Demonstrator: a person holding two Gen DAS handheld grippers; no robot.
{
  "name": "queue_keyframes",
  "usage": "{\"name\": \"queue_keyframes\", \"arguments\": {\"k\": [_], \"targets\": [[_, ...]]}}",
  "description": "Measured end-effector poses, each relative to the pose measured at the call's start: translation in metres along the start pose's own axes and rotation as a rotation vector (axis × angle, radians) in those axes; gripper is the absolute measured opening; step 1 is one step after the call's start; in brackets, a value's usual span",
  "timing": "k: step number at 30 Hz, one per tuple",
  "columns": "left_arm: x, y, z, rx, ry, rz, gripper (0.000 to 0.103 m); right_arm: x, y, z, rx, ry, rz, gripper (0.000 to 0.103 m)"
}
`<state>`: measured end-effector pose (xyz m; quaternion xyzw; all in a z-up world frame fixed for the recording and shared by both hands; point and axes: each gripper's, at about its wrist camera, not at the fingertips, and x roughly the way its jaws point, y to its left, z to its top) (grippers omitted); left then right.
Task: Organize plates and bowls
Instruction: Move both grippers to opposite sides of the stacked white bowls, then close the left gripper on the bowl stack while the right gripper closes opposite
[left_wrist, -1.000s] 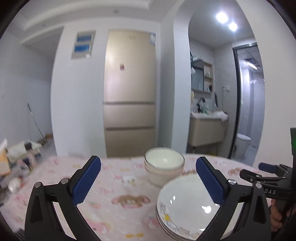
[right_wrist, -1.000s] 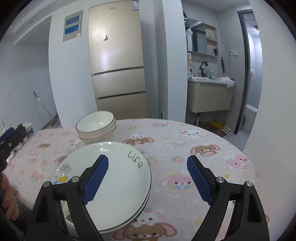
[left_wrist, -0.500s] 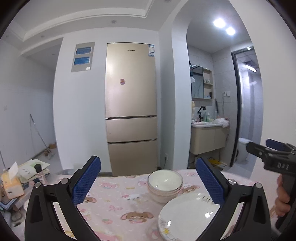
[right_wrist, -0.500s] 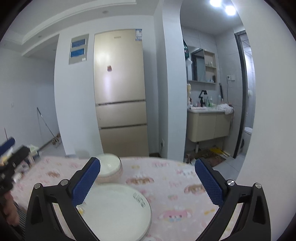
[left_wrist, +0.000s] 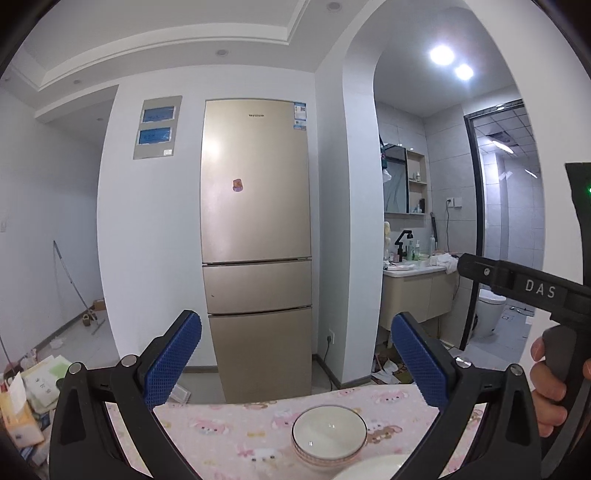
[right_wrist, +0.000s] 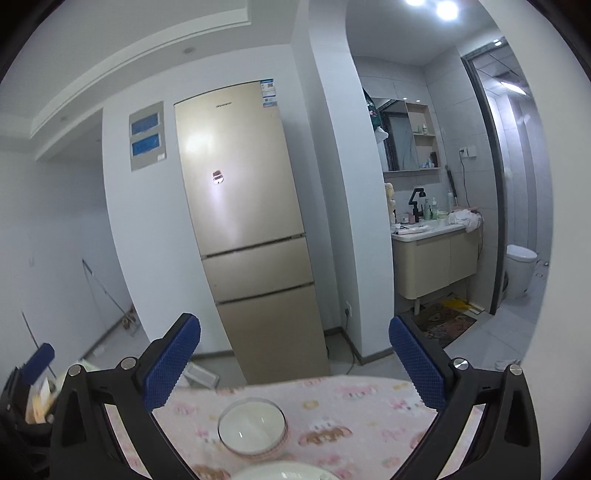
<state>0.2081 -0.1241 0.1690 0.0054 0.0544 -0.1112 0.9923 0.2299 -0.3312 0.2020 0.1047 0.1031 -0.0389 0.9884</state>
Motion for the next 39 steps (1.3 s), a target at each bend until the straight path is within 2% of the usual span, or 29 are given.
{"name": "queue_keyframes", "arguments": {"k": [2,4,7,10,12,14,18,20,22,23,28,33,36,39], "targets": [[0.014,0.005,-0.002,-0.039,0.016,0.008,0.103,0.013,-0.004,0.002,0.032,0.0,-0.008,0.103],[0.035,0.015,-0.009,-0.109,0.058,-0.016,0.103,0.028,-0.01,-0.001,0.065,0.006,-0.005,0.103],[0.061,0.03,-0.031,-0.193,0.115,-0.034,0.103,0.05,-0.024,-0.018,0.1,0.034,-0.007,0.103],[0.091,0.036,-0.061,-0.162,0.222,-0.019,0.103,0.073,-0.035,-0.044,0.111,0.092,0.017,0.103],[0.107,0.038,-0.08,-0.147,0.28,-0.004,0.103,0.1,-0.039,-0.06,0.106,0.183,0.031,0.103],[0.127,0.044,-0.096,-0.175,0.369,-0.02,0.103,0.124,-0.041,-0.073,0.128,0.278,0.092,0.103],[0.162,0.059,-0.128,-0.295,0.537,-0.041,0.102,0.165,-0.04,-0.108,0.183,0.443,0.189,0.103],[0.174,0.063,-0.148,-0.352,0.614,-0.077,0.102,0.187,-0.039,-0.131,0.208,0.538,0.2,0.103],[0.185,0.069,-0.167,-0.428,0.685,-0.115,0.098,0.205,-0.042,-0.151,0.238,0.623,0.217,0.1],[0.188,0.07,-0.175,-0.464,0.71,-0.134,0.097,0.213,-0.044,-0.158,0.256,0.657,0.227,0.096],[0.204,0.077,-0.201,-0.603,0.808,-0.194,0.086,0.24,-0.055,-0.198,0.356,0.8,0.269,0.089],[0.209,0.081,-0.217,-0.686,0.869,-0.242,0.076,0.253,-0.056,-0.22,0.386,0.876,0.277,0.078],[0.21,0.079,-0.222,-0.697,0.897,-0.261,0.062,0.257,-0.056,-0.227,0.392,0.893,0.279,0.077],[0.212,0.082,-0.227,-0.727,0.916,-0.275,0.059,0.26,-0.055,-0.232,0.402,0.91,0.295,0.076]]}}
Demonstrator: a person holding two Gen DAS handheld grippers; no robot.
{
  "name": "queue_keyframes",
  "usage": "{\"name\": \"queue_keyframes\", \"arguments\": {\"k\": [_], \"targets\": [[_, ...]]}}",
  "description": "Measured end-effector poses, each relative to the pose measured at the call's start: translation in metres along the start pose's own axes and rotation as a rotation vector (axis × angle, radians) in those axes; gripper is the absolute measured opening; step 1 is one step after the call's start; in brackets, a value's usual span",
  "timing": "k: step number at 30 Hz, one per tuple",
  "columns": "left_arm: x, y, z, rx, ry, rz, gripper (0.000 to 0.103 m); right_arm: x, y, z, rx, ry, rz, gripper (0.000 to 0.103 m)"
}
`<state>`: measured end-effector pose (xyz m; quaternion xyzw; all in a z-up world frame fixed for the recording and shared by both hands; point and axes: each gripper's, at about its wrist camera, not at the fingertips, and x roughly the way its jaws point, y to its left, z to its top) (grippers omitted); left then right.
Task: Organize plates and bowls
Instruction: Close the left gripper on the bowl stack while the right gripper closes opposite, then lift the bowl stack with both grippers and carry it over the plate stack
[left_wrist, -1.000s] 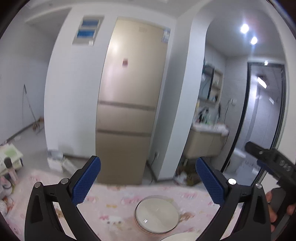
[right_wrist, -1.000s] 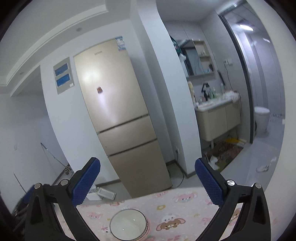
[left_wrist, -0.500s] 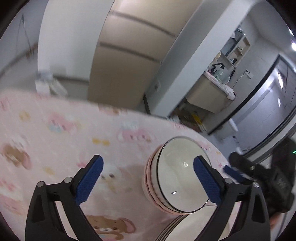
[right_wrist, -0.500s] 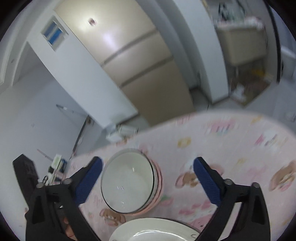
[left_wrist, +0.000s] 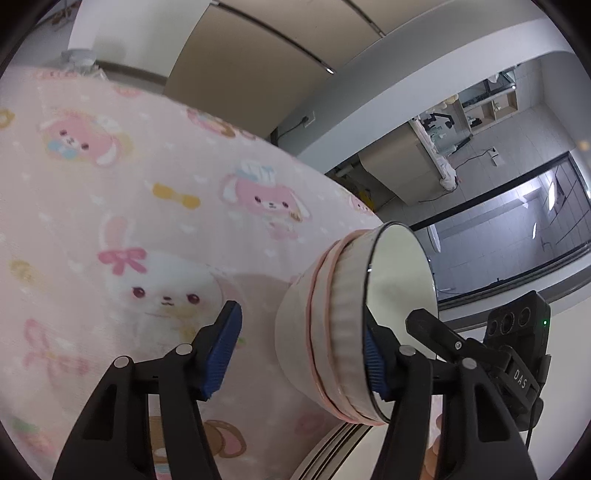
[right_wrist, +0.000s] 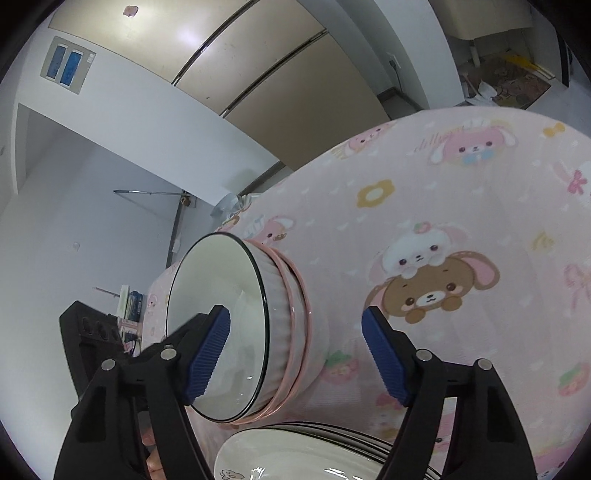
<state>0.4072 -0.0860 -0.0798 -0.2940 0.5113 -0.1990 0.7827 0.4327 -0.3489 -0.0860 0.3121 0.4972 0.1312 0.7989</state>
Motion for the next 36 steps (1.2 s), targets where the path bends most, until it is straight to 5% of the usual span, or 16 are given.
{"name": "queue_keyframes", "arguments": {"k": [4,7,10,18,23,36], "targets": [[0.0,0.003,0.001,-0.01,0.006,-0.016,0.059,0.008,0.0,-0.002,-0.005,0.02,0.002,0.07],[0.0,0.004,0.001,-0.009,0.022,-0.037,0.05,0.013,0.001,-0.005,-0.005,0.051,0.021,0.05],[0.001,0.003,-0.001,-0.011,0.028,-0.062,0.043,0.016,-0.003,-0.006,0.012,0.058,0.016,0.049],[0.002,0.004,-0.001,-0.015,0.028,-0.079,0.044,0.02,-0.009,-0.004,0.04,0.081,0.046,0.049],[0.018,0.016,-0.002,-0.112,0.12,-0.156,0.049,0.026,-0.012,-0.003,0.065,0.088,0.058,0.049],[0.012,0.004,-0.007,-0.048,0.101,-0.092,0.045,0.029,-0.005,-0.007,0.016,0.088,0.033,0.042]]}}
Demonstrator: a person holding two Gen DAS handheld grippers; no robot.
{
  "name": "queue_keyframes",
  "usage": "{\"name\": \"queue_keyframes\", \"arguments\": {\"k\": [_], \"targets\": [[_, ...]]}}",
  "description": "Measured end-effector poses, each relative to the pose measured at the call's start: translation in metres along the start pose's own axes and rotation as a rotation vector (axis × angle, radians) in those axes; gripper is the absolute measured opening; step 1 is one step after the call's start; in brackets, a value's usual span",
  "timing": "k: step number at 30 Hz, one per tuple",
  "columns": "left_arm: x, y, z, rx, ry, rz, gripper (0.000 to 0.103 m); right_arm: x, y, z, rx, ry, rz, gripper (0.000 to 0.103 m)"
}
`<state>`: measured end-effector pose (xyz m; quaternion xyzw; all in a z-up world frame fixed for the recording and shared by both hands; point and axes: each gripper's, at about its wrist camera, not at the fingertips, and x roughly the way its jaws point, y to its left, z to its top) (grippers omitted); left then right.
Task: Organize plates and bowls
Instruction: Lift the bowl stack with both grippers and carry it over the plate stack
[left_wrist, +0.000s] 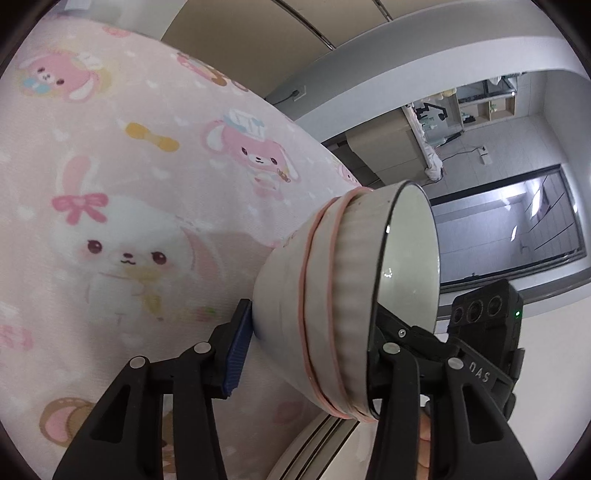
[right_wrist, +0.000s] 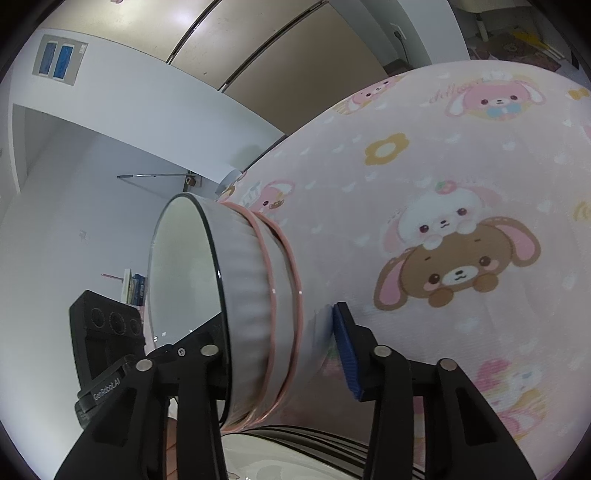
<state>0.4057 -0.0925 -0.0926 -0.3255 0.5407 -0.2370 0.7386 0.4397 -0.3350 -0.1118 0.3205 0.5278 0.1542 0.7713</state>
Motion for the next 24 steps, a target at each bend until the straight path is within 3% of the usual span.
{"name": "queue_keyframes", "arguments": {"k": [10,24], "targets": [[-0.009,-0.008,0.004,0.022,-0.019,0.002,0.044,0.001,0.003,-0.004,0.014,-0.002,0.024,0.042],[-0.05,-0.048,-0.004,0.072,-0.077,-0.031,0.044,-0.053,0.045,-0.015,-0.005,-0.079,0.047,0.042]]}}
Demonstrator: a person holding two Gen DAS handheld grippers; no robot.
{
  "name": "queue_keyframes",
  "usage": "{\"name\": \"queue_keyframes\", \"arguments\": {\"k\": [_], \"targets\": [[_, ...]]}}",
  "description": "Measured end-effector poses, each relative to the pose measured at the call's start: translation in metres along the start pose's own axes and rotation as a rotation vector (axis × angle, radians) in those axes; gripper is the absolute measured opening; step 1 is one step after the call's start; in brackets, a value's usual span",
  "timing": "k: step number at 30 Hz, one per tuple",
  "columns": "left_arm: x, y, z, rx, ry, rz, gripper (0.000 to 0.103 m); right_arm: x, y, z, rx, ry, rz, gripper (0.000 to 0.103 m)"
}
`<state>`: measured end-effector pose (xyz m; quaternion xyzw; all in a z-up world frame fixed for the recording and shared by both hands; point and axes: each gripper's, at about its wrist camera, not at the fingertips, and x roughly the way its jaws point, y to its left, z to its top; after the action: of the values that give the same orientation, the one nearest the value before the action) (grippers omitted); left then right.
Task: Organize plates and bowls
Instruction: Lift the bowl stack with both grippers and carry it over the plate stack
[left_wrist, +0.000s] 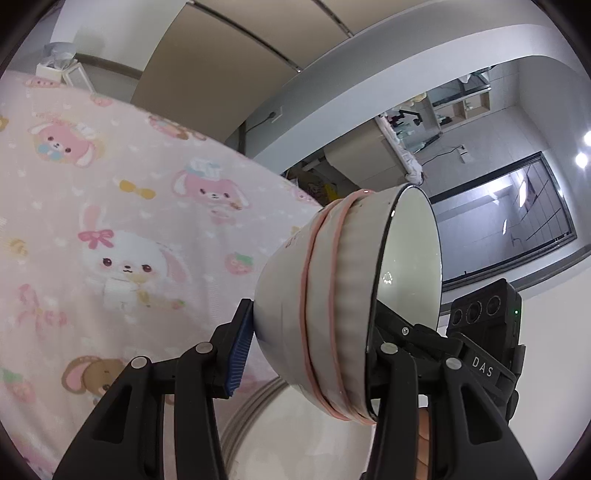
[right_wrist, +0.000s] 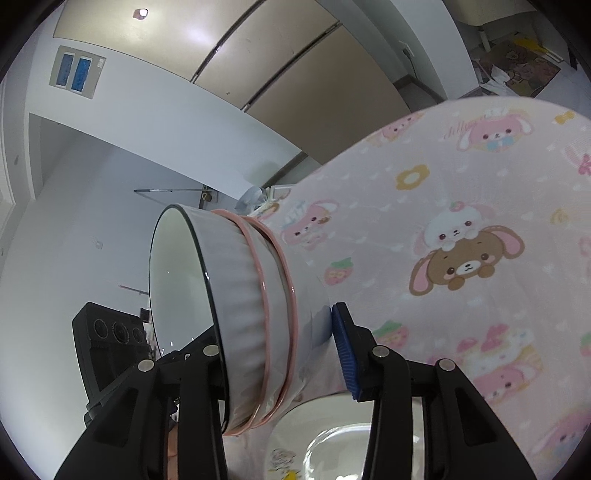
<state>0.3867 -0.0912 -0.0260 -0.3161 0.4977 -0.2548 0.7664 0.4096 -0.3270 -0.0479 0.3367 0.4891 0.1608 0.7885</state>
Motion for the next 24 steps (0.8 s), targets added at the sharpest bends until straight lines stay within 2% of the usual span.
{"name": "queue_keyframes", "arguments": {"k": [13,18,24], "targets": [[-0.021,-0.036,-0.016,0.009,0.014,-0.007,0.042,-0.053,0.028,-0.017,-0.019,-0.05,-0.054,0.042],[-0.031,-0.045,-0.034,0.018,0.023,-0.014,0.041,-0.078,0.036,-0.037,-0.031,-0.054,-0.064,0.042],[-0.035,-0.049,-0.06,0.022,0.028,0.0,0.042,-0.096,0.027,-0.062,-0.004,-0.054,-0.043,0.042]]}}
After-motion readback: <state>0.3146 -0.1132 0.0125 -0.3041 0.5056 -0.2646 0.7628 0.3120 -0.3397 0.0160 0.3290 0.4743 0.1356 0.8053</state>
